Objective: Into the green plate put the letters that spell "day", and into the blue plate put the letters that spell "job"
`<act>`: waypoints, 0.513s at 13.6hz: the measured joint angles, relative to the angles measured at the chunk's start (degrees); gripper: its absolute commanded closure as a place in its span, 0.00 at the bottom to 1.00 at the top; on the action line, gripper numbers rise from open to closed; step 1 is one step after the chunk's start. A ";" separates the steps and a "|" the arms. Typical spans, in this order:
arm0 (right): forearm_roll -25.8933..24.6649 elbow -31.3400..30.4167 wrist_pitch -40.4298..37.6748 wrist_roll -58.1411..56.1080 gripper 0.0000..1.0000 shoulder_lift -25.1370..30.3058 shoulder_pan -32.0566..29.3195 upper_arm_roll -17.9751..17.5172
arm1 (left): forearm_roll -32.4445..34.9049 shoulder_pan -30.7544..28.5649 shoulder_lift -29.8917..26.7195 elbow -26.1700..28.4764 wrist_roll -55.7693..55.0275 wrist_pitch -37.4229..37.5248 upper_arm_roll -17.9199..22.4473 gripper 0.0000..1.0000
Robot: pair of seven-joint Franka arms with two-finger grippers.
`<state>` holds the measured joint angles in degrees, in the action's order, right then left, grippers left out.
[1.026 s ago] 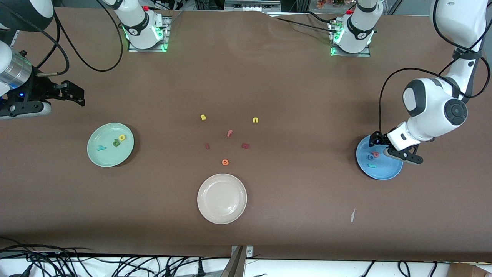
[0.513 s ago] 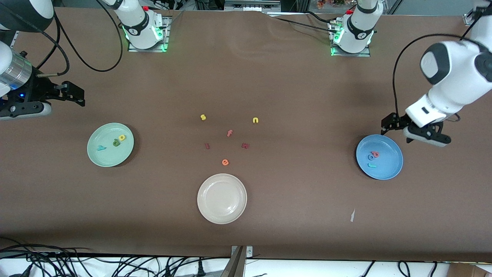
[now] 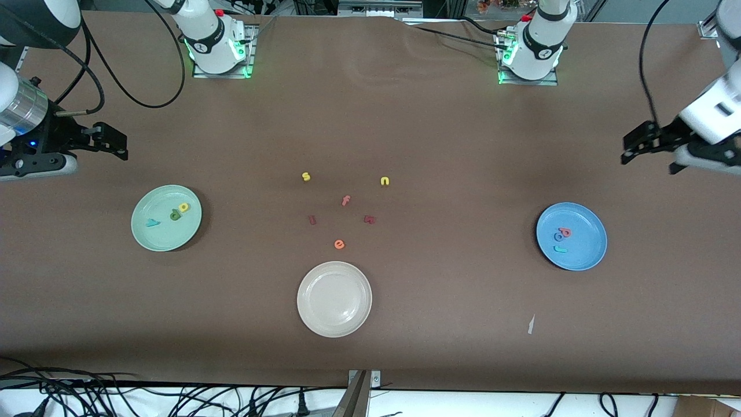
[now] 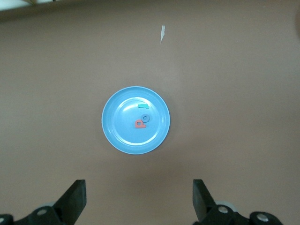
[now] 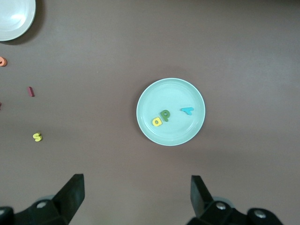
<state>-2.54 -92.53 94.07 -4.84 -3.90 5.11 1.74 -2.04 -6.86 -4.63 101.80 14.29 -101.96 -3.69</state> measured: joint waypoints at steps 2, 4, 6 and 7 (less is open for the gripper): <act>0.00 0.02 -0.01 0.00 0.00 -0.01 0.00 0.00 | 0.04 -0.09 -0.08 -5.06 -0.29 6.32 0.90 0.00; 0.00 0.03 -0.01 0.00 0.00 -0.01 0.00 0.01 | 0.04 -0.32 -0.09 -8.32 -0.30 11.77 1.81 0.00; 0.00 0.03 -0.01 0.00 0.00 -0.01 0.00 0.01 | 0.04 -0.29 0.13 -8.97 -0.30 13.92 2.04 0.00; 0.00 0.03 -0.01 0.00 0.00 -0.01 0.00 0.01 | 0.04 -0.06 0.50 -8.97 -0.62 14.64 2.00 0.00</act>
<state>-2.54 -92.50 94.06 -4.84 -3.91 5.10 1.75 -2.00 -6.92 -4.13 92.83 13.67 -87.32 -1.70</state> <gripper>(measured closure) 0.000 0.000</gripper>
